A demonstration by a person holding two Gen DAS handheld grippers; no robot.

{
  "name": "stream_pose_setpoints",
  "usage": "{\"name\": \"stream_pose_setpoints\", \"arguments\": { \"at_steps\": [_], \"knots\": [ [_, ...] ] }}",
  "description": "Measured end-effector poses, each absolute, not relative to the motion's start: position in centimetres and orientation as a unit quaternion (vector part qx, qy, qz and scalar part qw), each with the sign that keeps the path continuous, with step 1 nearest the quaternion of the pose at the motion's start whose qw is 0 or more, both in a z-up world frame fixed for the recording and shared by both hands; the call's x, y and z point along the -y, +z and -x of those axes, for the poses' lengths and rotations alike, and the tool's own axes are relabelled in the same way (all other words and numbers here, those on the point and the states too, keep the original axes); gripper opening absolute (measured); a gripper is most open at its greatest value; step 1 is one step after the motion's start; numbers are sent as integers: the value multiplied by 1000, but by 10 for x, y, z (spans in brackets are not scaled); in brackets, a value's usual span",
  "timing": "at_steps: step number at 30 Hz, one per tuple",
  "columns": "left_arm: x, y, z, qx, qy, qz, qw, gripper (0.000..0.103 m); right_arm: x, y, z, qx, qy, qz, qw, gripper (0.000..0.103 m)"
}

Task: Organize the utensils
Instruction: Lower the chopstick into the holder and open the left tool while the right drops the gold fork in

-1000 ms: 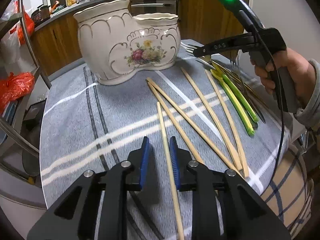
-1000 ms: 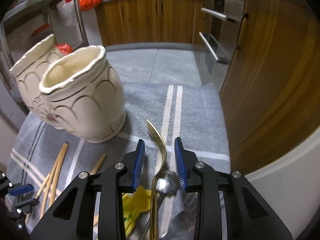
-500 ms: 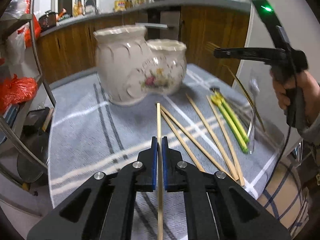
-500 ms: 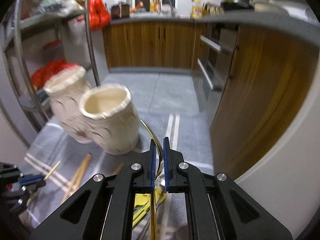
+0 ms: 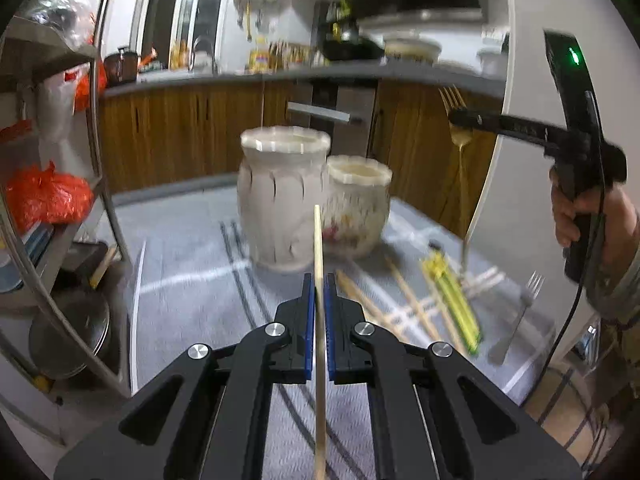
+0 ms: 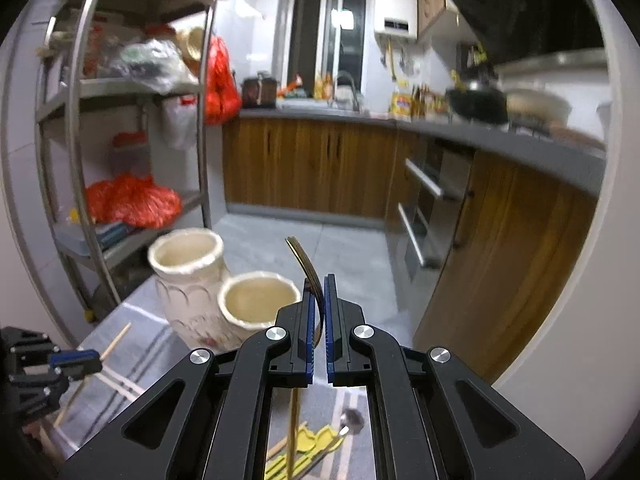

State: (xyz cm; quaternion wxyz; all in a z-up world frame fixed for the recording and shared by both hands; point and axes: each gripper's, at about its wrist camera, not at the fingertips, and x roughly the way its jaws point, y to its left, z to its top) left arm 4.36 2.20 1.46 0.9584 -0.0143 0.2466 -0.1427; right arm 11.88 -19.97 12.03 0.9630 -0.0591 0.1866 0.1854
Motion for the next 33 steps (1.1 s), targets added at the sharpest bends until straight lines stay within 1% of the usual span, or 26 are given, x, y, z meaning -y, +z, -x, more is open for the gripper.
{"name": "stream_pose_setpoints", "arguments": {
  "at_steps": [5, 10, 14, 19, 23, 28, 33],
  "knots": [
    [-30, 41, -47, -184, -139, 30, 973, 4, 202, 153, -107, -138, 194, 36, 971, 3],
    [-36, 92, -72, -118, -137, 35, 983, 4, 190, 182, -116, -104, 194, 34, 975, 3],
    [-34, 131, -108, -82, -139, 37, 986, 4, 182, 191, -130, -92, 190, 22, 977, 3],
    [-28, 158, -152, -54, -133, 42, 989, 4, 176, 189, -145, -75, 140, 19, 987, 3],
    [-27, 161, -187, -47, -110, 63, 991, 4, 179, 179, -154, -75, 107, 13, 991, 3],
    [-25, 137, -229, -64, -71, 81, 992, 4, 185, 143, -165, -101, 104, -37, 989, 3],
    [-23, 110, -241, -89, -65, 60, 992, 4, 176, 116, -183, -139, 130, -26, 981, 3]
  ]
}}
